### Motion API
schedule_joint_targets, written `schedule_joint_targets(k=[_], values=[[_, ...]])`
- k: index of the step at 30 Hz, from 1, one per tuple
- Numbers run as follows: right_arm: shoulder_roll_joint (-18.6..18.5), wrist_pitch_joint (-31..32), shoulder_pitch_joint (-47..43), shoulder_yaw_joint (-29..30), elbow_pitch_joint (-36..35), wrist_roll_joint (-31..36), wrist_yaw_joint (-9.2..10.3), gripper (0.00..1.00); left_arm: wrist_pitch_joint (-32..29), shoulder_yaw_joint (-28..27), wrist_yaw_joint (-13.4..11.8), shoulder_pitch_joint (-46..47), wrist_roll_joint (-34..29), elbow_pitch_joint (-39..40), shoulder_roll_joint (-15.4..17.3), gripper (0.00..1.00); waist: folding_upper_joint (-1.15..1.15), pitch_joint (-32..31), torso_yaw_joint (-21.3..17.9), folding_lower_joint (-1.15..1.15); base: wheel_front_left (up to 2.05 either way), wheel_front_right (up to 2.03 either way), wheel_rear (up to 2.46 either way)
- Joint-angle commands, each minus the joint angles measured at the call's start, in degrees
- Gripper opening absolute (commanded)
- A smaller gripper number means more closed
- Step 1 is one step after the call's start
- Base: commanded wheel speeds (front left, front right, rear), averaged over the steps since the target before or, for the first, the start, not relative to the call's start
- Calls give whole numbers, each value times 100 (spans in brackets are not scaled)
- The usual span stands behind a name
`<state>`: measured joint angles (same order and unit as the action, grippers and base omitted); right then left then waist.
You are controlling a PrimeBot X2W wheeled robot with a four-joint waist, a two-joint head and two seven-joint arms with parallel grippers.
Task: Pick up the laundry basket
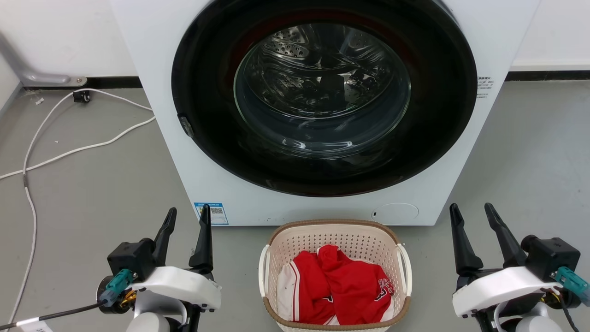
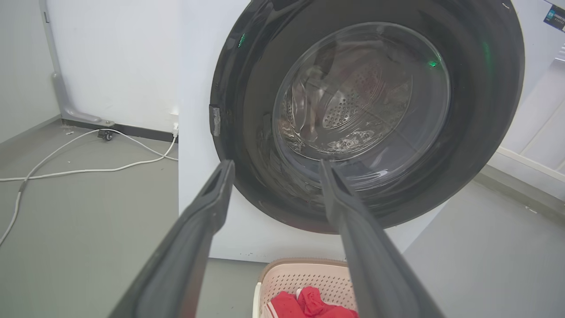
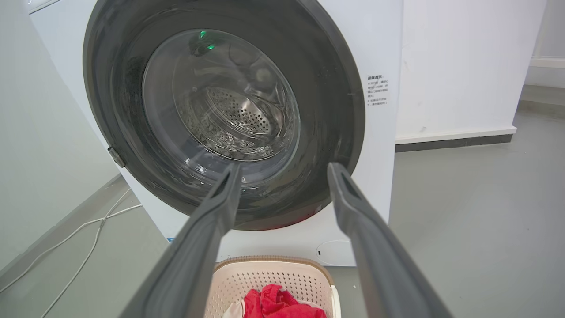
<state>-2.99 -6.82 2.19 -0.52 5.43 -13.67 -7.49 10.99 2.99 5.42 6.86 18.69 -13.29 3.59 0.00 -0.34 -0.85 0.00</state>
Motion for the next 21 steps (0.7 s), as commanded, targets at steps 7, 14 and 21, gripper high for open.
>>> schedule_joint_targets(k=[7, 14, 21], values=[[10, -87, 32, -45, -83, 462, 0, 100, 134, 19, -74, 39, -427, 16, 38, 100, 0, -15, -6, 0, 0, 0, 0], [13, -113, 21, -67, -99, 815, 1, 100, 214, 40, -105, 23, -756, 2, 43, 100, 0, -24, -4, 0, 0, 0, 0], [15, -160, -10, -97, -115, 1125, 1, 100, 296, 63, -146, 11, -1061, 1, 43, 100, 0, -42, -8, 0, 0, 0, 0]])
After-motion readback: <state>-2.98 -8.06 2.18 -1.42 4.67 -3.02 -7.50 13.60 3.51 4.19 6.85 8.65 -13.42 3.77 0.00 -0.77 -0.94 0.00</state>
